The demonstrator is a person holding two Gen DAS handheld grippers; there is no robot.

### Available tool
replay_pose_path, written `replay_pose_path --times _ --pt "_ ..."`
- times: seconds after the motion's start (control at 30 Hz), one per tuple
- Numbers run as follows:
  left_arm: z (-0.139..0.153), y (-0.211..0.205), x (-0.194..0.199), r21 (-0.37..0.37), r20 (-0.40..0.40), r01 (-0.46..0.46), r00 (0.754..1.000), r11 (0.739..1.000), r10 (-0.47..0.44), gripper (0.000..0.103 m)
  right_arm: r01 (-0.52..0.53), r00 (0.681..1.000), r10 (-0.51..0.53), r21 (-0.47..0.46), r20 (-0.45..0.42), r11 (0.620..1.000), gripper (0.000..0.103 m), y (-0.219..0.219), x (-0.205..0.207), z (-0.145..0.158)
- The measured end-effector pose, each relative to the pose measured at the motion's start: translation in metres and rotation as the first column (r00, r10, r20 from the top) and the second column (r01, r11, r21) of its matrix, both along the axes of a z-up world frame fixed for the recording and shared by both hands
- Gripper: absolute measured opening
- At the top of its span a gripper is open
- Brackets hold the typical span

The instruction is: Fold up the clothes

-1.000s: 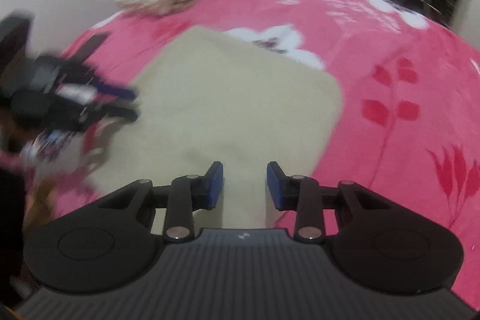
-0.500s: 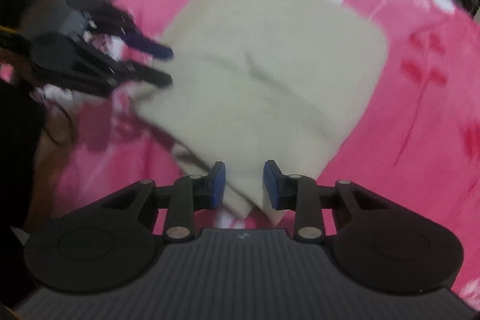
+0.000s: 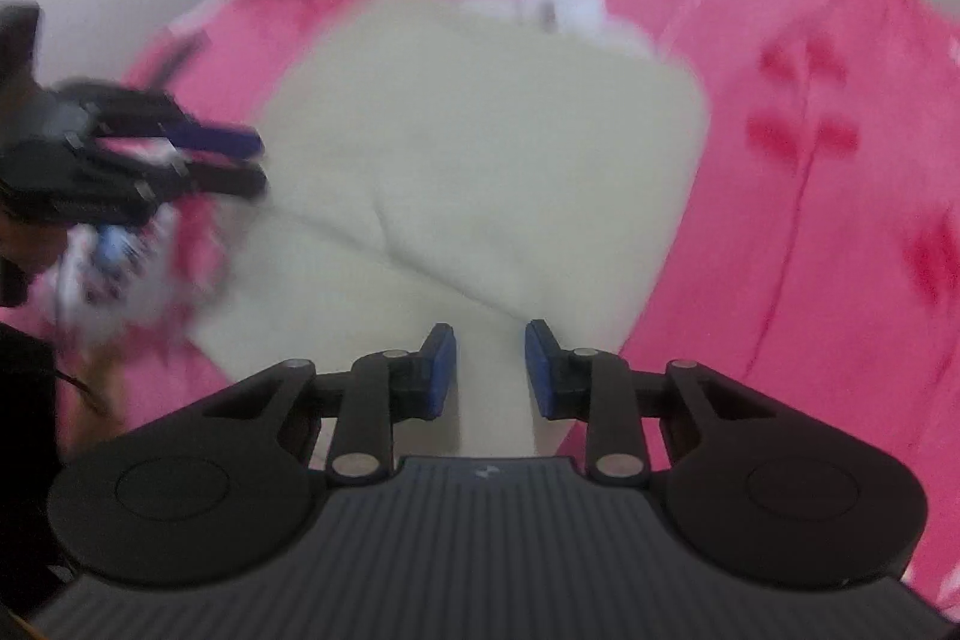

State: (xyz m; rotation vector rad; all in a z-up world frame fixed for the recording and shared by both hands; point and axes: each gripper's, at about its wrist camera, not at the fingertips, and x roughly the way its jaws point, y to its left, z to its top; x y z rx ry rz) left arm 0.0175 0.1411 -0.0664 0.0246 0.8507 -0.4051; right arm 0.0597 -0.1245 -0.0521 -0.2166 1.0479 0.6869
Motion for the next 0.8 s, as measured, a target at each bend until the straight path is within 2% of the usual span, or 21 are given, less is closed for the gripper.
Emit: replay_pose_path --times 0.03,0.1,0.17,0.23,0.27,0.33,0.4,0.43,0.47,0.57,0.63,0.7,0.77,0.8 --pt "-0.007 -0.001 0.002 0.001 -0.013 -0.009 1.0 1.0 0.009 0.036 -0.013 1.0 0.013 -0.007 0.009 1.0 0.026 0.0 -0.003 -0.006" --pt "-0.012 -0.001 0.007 -0.005 -0.02 -0.022 1.0 1.0 0.022 0.036 -0.023 1.0 0.023 -0.009 0.004 1.0 0.024 0.0 0.001 0.012" --pt "0.003 0.003 0.013 -0.027 0.008 -0.025 1.0 0.999 0.025 0.036 -0.013 1.0 0.013 0.027 0.013 1.0 0.024 -0.003 0.008 0.031" --pt "0.02 0.005 0.022 -0.04 0.045 -0.029 0.999 0.999 0.031 0.038 0.015 0.998 -0.018 0.047 0.06 0.999 0.024 -0.005 0.023 0.044" --pt "0.025 0.004 0.03 -0.033 0.066 -0.036 0.997 0.999 0.038 0.039 0.024 0.996 -0.027 0.037 0.083 0.999 0.024 -0.003 0.031 0.044" --pt "0.025 -0.001 0.047 -0.026 0.077 -0.051 0.996 0.998 0.053 0.041 0.048 0.996 -0.049 0.015 0.076 0.999 0.024 0.002 0.049 0.026" --pt "0.006 -0.008 0.06 0.021 0.049 -0.064 0.997 0.998 0.063 0.042 0.08 0.996 -0.08 0.007 -0.035 0.997 0.025 0.002 0.061 -0.008" --pt "-0.004 -0.009 0.065 0.047 0.027 -0.075 0.997 0.996 0.074 0.039 0.096 0.994 -0.094 0.035 -0.058 0.995 0.025 -0.003 0.065 -0.017" --pt "-0.014 -0.007 0.069 0.062 0.004 -0.09 0.996 0.994 0.09 0.039 0.108 0.991 -0.102 0.06 -0.087 0.992 0.024 -0.008 0.07 -0.015" --pt "-0.004 0.003 0.075 -0.008 0.007 -0.142 0.99 0.99 0.142 0.039 0.195 0.974 -0.177 0.124 -0.144 0.973 0.023 -0.023 0.089 0.009" --pt "0.008 -0.002 0.089 -0.009 0.043 -0.147 0.988 0.989 0.147 0.042 0.186 0.982 -0.179 0.121 -0.062 0.975 0.023 -0.018 0.104 0.026" --pt "0.01 -0.007 0.107 -0.012 0.04 -0.157 0.987 0.987 0.158 0.042 0.173 0.984 -0.176 0.116 0.014 0.978 0.023 -0.008 0.119 0.038" --pt "0.004 -0.013 0.126 -0.001 0.013 -0.19 0.982 0.982 0.19 0.043 0.163 0.983 -0.172 0.123 0.062 0.979 0.023 0.004 0.134 0.031" --pt "-0.003 -0.014 0.136 0.008 -0.013 -0.214 0.977 0.977 0.214 0.043 0.174 0.983 -0.18 0.113 0.045 0.978 0.023 0.007 0.14 0.018"
